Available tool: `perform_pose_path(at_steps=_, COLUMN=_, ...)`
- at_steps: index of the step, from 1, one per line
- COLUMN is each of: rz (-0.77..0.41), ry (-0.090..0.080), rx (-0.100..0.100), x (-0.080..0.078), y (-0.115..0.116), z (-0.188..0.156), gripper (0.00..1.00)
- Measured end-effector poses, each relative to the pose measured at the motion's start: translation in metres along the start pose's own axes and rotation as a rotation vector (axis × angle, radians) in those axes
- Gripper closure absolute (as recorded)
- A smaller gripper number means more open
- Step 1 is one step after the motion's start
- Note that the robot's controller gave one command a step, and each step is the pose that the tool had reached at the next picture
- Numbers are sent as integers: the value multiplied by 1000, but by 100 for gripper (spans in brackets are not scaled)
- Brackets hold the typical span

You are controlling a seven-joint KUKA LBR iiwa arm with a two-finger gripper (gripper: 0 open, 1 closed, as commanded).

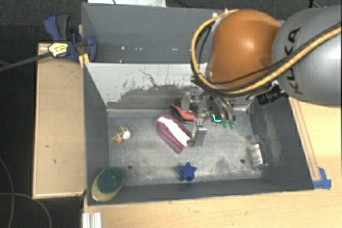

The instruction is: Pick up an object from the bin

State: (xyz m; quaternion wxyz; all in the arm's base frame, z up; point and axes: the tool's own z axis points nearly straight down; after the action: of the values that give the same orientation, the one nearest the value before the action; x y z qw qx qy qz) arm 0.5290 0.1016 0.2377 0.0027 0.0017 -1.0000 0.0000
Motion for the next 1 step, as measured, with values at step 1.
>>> perform_pose_path(at_steps=1, rz=-162, ry=-2, rx=-1, x=-14, y=123, z=171, gripper=0)
